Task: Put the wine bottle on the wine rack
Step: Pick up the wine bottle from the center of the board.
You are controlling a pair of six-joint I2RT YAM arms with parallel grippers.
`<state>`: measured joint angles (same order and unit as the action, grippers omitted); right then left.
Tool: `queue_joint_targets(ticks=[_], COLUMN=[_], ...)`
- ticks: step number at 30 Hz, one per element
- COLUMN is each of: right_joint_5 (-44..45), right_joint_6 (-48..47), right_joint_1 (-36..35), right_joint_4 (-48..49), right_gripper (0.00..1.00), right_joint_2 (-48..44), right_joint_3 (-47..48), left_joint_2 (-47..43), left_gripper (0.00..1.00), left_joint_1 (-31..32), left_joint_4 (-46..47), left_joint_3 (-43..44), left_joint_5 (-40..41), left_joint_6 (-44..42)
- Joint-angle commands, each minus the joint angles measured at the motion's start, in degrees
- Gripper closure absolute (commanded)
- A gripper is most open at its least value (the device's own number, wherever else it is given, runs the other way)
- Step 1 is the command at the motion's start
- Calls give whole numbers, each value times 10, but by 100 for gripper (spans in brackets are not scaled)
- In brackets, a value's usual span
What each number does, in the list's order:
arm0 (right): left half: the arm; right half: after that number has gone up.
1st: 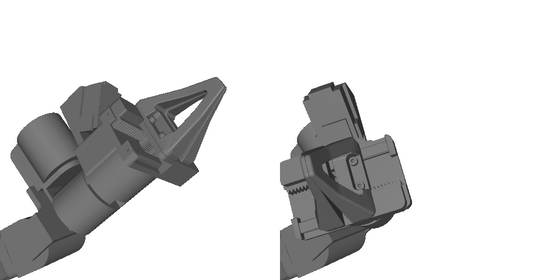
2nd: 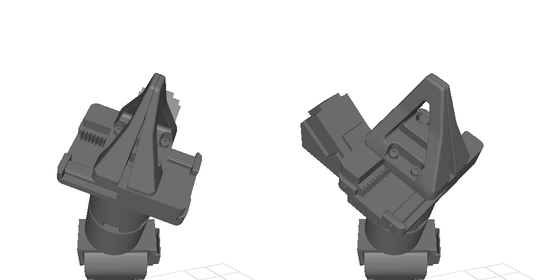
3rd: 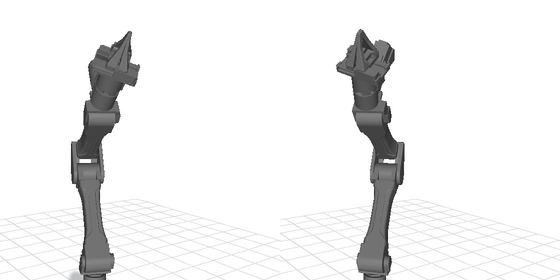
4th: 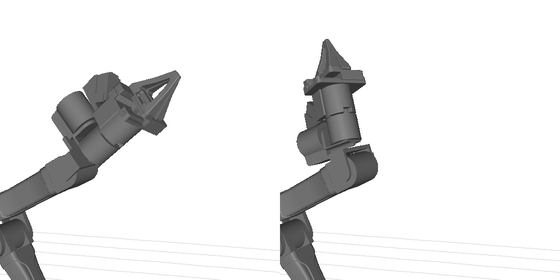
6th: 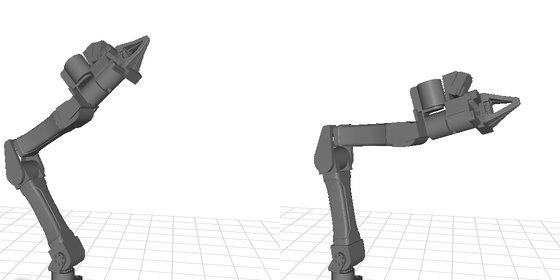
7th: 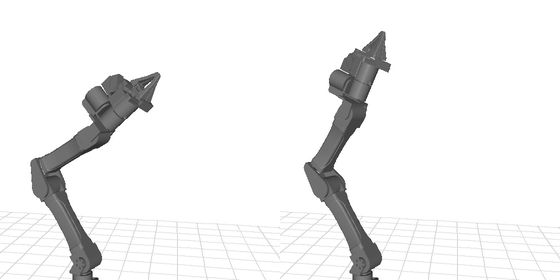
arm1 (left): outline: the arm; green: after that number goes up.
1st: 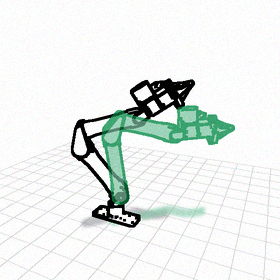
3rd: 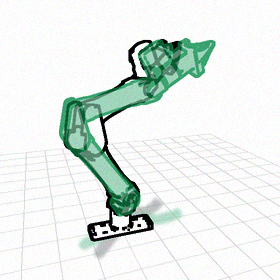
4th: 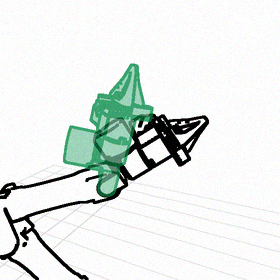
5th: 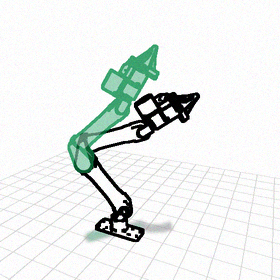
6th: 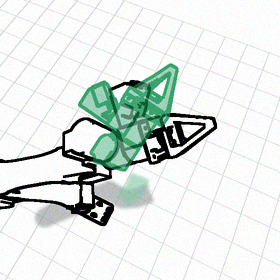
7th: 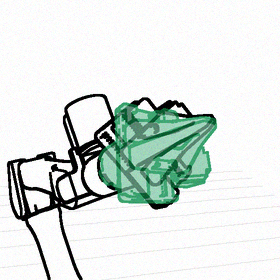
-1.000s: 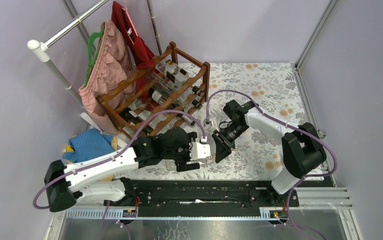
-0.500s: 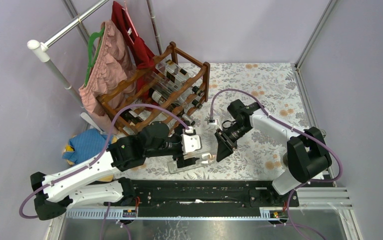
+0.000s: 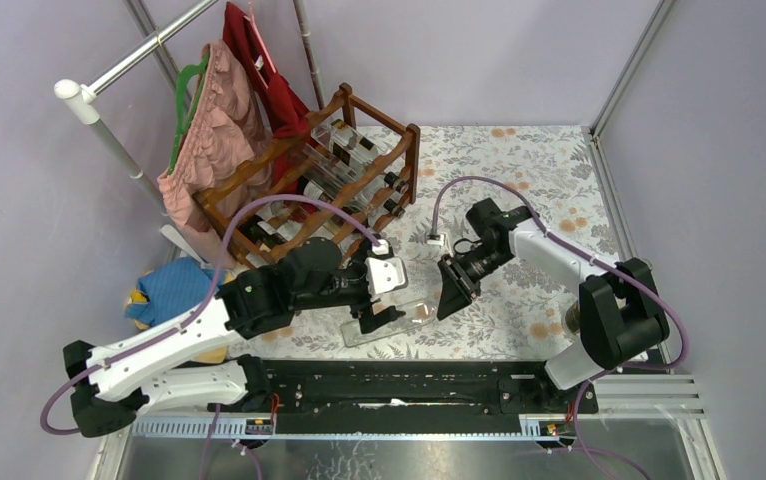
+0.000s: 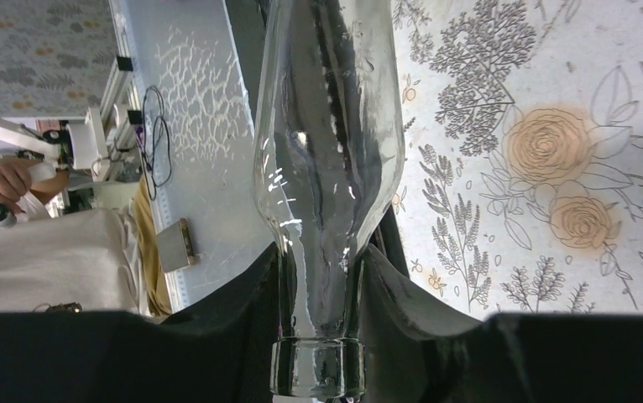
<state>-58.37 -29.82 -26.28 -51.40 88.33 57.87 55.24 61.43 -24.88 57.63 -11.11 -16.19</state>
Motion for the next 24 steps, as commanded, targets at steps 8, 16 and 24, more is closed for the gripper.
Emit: queue_joint_targets(ticks=[8, 16, 24], right_joint_5=[-117, -148, -162], right_joint_6=[-33, -29, 65], right_joint_1=[72, 91, 105], right_joint_4=[-46, -54, 18], right_gripper=[100, 100, 100], right_joint_2=[-32, -56, -82], right_joint_3=[21, 35, 39], left_joint_2=[3, -7, -3], left_gripper=[2, 2, 2], left_joint_1=[-2, -2, -2], left_joint_4=[25, 7, -7], left_joint_3=[-12, 47, 147], left_joint_5=[15, 77, 124], left_joint_6=[-1, 52, 107])
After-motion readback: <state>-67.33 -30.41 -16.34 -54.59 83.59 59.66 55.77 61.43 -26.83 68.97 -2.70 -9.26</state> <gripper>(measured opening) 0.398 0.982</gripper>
